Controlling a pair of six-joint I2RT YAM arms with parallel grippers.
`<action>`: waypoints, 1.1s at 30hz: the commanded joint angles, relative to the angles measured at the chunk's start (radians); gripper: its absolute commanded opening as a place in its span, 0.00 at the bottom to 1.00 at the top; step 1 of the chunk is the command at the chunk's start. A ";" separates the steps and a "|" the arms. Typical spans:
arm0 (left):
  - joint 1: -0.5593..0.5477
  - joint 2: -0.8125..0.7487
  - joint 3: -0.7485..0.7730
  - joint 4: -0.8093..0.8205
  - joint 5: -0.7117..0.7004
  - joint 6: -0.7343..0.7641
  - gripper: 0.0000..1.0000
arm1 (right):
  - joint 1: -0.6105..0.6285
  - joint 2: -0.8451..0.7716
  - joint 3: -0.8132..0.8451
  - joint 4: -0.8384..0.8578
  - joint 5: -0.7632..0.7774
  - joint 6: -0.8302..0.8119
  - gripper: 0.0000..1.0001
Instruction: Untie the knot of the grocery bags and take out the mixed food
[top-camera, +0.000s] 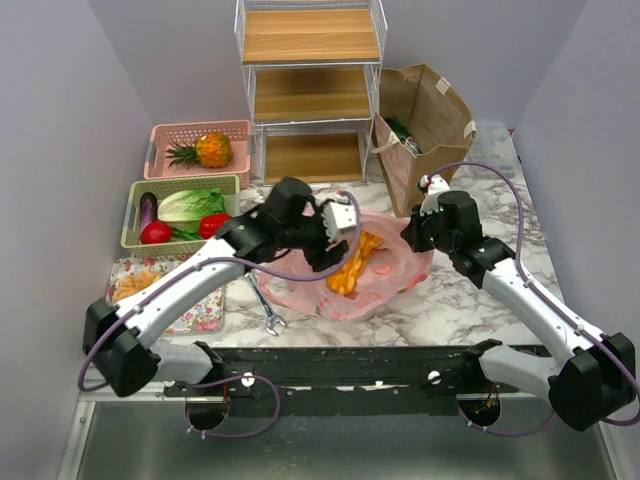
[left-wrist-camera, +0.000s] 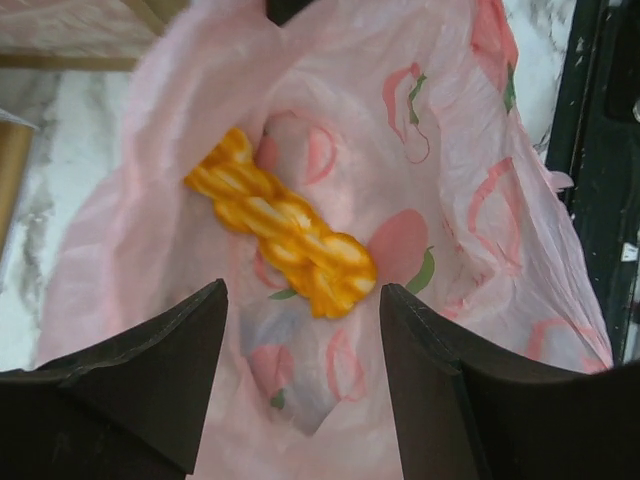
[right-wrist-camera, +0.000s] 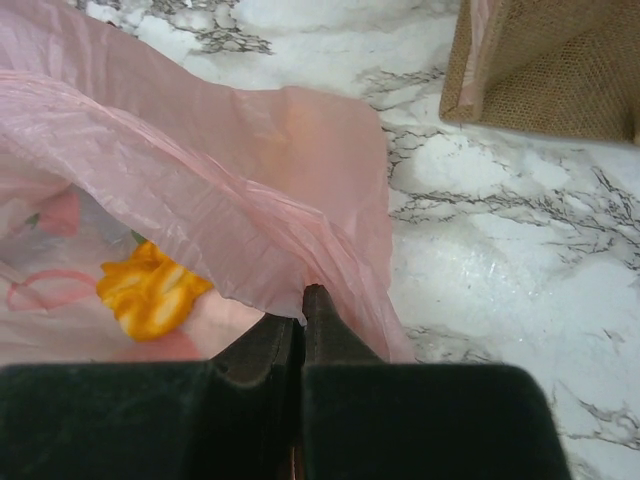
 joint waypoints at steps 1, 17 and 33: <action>-0.143 0.111 -0.045 0.213 -0.250 -0.074 0.63 | 0.004 0.009 0.062 -0.014 -0.039 0.048 0.01; -0.174 0.610 0.071 0.306 -0.499 -0.283 0.47 | 0.004 0.063 0.102 -0.009 0.031 0.123 0.01; -0.122 0.607 -0.006 0.224 -0.450 -0.357 0.05 | 0.003 0.089 0.099 -0.005 0.085 0.093 0.01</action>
